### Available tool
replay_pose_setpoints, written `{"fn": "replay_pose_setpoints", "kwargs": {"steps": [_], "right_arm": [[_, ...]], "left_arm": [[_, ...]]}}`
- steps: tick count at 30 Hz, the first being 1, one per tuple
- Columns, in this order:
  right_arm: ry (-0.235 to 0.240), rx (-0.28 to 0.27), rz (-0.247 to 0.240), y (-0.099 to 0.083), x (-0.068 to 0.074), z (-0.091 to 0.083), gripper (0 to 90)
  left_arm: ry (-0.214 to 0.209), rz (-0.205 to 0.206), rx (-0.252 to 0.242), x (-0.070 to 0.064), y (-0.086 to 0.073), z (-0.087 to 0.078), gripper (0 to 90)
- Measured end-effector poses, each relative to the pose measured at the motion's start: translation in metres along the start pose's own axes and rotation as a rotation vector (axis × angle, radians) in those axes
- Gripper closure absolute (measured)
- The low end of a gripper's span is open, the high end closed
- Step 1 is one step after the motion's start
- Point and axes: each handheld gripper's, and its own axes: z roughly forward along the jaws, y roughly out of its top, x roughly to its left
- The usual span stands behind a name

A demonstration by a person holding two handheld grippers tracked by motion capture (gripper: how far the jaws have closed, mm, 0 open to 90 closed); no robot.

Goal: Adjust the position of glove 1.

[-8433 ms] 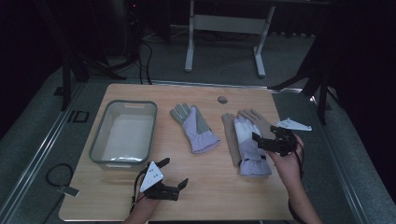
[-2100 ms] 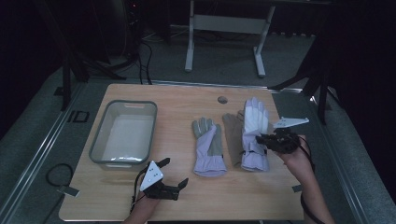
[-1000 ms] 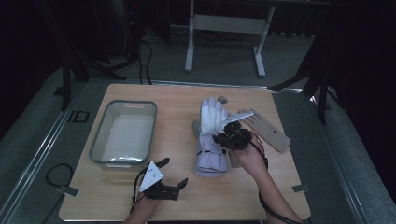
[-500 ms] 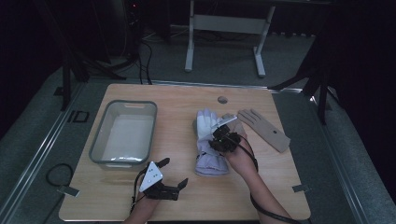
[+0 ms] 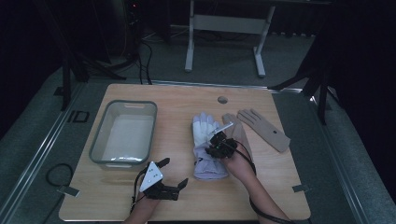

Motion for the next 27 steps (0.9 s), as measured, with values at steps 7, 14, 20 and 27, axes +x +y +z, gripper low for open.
{"fn": "replay_pose_setpoints", "kwargs": {"steps": [7, 14, 20, 27], "right_arm": [[0.007, -0.062, -0.053, -0.004, -0.001, -0.008, 57.7], [0.016, -0.148, -0.058, -0.009, -0.007, -0.034, 48.4], [0.099, -0.178, -0.028, -0.024, -0.020, -0.049, 22.6], [0.115, -0.352, -0.092, -0.045, -0.029, -0.059, 15.5]], "left_arm": [[-0.004, -0.005, 0.004, 0.001, 0.000, 0.001, 0.0], [0.014, -0.011, 0.067, 0.001, 0.002, 0.002, 0.1], [0.020, -0.070, 0.078, 0.001, 0.009, 0.000, 2.5], [-0.022, -0.097, 0.069, 0.001, 0.019, 0.000, 2.9]]}}
